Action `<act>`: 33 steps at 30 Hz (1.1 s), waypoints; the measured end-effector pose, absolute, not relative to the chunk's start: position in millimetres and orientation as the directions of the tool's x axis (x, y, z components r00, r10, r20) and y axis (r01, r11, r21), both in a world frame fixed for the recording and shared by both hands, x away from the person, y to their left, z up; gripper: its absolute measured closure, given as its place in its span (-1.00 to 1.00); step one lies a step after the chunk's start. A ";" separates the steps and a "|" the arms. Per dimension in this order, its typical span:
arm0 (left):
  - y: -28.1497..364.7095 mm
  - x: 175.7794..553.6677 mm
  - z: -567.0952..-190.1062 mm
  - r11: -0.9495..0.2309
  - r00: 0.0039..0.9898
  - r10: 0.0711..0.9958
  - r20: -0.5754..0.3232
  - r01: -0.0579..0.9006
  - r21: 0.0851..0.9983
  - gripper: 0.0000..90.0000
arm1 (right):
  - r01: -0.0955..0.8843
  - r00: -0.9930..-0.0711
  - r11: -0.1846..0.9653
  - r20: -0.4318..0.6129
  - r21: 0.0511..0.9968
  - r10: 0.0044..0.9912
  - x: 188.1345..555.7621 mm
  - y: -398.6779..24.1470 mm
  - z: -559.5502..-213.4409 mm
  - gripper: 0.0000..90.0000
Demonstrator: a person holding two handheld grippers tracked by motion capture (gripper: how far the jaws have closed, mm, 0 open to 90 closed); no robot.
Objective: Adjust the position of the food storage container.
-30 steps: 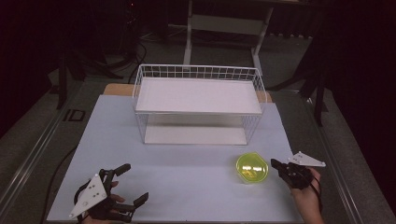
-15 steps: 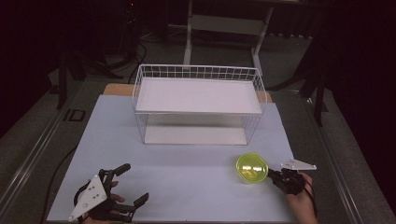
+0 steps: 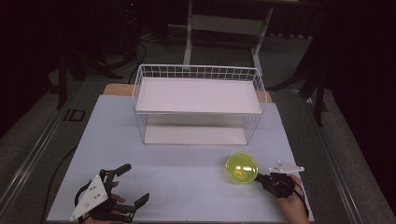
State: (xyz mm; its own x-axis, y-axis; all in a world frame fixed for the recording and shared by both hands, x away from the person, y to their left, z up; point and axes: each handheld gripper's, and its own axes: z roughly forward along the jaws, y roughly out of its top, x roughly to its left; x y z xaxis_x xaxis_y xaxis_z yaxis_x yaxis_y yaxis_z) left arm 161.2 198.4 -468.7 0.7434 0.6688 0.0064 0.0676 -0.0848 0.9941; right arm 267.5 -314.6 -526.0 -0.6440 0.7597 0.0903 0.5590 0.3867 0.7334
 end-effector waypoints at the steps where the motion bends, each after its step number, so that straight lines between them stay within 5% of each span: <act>1: 198.7 161.2 -468.8 -0.081 0.742 0.670 0.002 0.071 0.994 -0.97 | 0.564 -0.638 0.377 0.098 0.734 0.764 268.4 -315.6 -525.9 1.00; 11: 198.8 160.3 -468.2 -0.092 0.741 0.671 0.013 0.065 0.994 -0.98 | 0.594 -0.596 0.321 0.136 0.737 0.791 292.9 -322.0 -522.3 1.00; 33: 196.3 160.7 -469.5 -0.104 0.747 0.665 0.014 0.074 0.992 -0.97 | 0.555 -0.737 0.425 0.186 0.715 0.649 280.9 -244.6 -524.7 1.00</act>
